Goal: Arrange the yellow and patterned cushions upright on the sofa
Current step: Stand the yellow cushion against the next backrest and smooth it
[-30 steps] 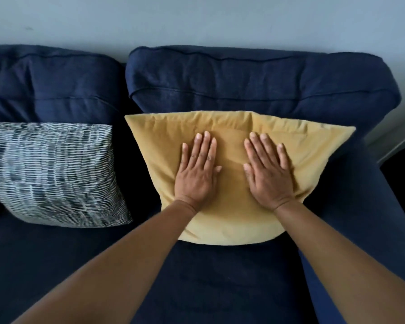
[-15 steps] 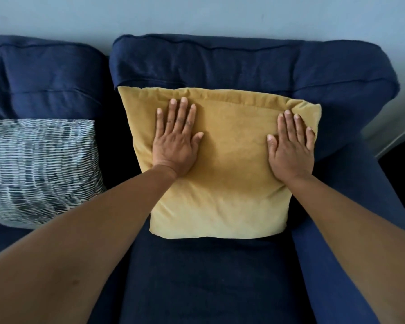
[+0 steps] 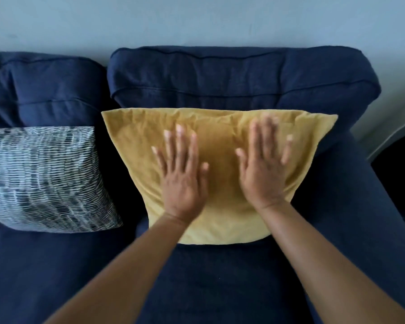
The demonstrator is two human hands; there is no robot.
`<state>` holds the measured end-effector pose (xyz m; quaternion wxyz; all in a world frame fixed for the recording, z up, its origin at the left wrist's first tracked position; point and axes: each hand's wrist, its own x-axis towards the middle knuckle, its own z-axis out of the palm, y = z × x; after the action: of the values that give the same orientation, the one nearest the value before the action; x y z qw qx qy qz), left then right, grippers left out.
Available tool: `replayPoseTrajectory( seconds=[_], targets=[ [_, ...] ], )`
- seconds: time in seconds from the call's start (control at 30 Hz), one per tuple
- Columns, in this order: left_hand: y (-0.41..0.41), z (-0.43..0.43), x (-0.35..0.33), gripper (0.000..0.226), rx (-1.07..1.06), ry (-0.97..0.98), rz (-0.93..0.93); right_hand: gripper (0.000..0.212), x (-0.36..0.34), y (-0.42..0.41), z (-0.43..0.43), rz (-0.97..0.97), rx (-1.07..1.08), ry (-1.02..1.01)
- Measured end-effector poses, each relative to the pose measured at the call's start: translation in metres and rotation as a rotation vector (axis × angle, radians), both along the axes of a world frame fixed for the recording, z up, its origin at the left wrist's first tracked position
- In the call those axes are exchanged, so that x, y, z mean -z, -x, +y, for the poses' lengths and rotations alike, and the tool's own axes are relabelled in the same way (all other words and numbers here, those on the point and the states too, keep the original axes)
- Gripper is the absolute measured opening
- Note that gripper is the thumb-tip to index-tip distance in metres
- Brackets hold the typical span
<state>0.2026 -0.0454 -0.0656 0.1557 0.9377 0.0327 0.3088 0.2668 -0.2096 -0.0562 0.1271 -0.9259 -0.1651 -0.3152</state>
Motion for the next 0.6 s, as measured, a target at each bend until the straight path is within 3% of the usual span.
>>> replayPoseTrajectory(
  seconds=[0.1,0.17,0.37,0.47,0.6],
  targets=[
    [0.014,-0.009,0.038,0.060,0.059,-0.056,0.161,0.061,0.033,0.010,0.001,0.063,-0.207,0.262],
    [0.011,0.014,0.056,0.063,0.016,-0.089,0.264,0.062,0.050,-0.001,-0.024,0.121,-0.204,0.348],
    [0.005,0.058,0.053,0.069,-0.243,0.004,0.210,0.070,0.057,-0.025,-0.087,0.361,0.224,0.074],
    [0.018,0.034,0.043,0.067,-0.209,0.067,0.072,0.068,0.044,-0.004,-0.075,0.237,0.260,-0.067],
    [0.034,-0.035,0.051,0.060,0.049,0.025,-0.014,0.063,0.050,0.031,-0.030,0.001,-0.049,-0.017]
  ],
)
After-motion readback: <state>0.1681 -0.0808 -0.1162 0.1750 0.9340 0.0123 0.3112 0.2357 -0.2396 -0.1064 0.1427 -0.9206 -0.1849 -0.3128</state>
